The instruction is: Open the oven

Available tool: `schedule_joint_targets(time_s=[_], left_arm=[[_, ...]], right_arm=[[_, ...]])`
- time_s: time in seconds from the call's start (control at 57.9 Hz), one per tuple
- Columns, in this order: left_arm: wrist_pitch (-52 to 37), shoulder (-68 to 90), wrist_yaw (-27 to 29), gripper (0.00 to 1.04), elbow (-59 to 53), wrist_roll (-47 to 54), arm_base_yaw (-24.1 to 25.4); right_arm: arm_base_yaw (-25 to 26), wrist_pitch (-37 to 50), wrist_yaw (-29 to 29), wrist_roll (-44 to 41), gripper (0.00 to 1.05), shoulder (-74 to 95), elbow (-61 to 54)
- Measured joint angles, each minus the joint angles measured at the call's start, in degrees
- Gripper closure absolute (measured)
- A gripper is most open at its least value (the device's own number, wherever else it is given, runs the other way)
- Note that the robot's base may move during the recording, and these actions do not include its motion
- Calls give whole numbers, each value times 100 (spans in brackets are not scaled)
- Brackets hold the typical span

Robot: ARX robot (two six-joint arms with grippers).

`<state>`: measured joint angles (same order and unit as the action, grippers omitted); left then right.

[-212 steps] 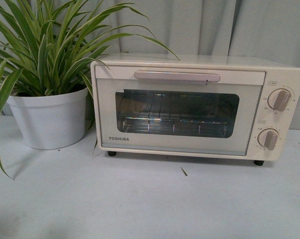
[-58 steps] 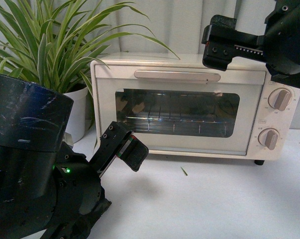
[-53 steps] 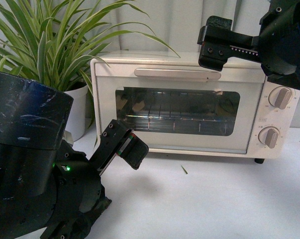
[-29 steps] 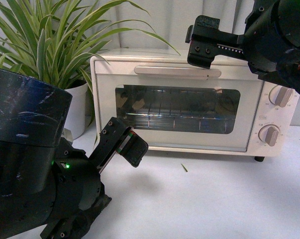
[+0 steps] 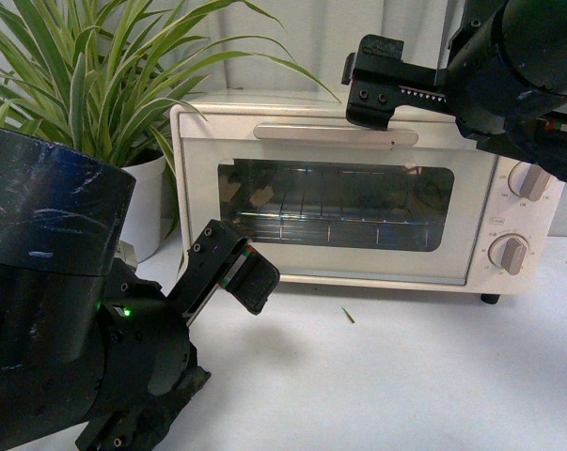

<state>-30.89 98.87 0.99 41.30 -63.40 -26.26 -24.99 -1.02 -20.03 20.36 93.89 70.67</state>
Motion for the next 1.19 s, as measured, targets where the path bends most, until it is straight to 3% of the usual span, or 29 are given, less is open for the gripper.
schedule_joint_targets(time_s=[0.242,0.449,0.812,0.967,1.192], left_arm=[[22,0,2,7,0,-7,-4],[46,-7,4,7,0,-15,-4],[77,-17,24,7,0,-35,2],[98,-31,26,7,-2,-37,15],[120,-77,22,7,-48,-87,50]], right_arm=[[7,-450,363,-70,9,-9,105],[50,-170,658,-317,9,-184,-341],[181,1202,1449,-181,9,-883,-2094],[243,1261,1823,-79,9,-1392,-2726],[343,1091,1856,179,9,-2509,-3499]])
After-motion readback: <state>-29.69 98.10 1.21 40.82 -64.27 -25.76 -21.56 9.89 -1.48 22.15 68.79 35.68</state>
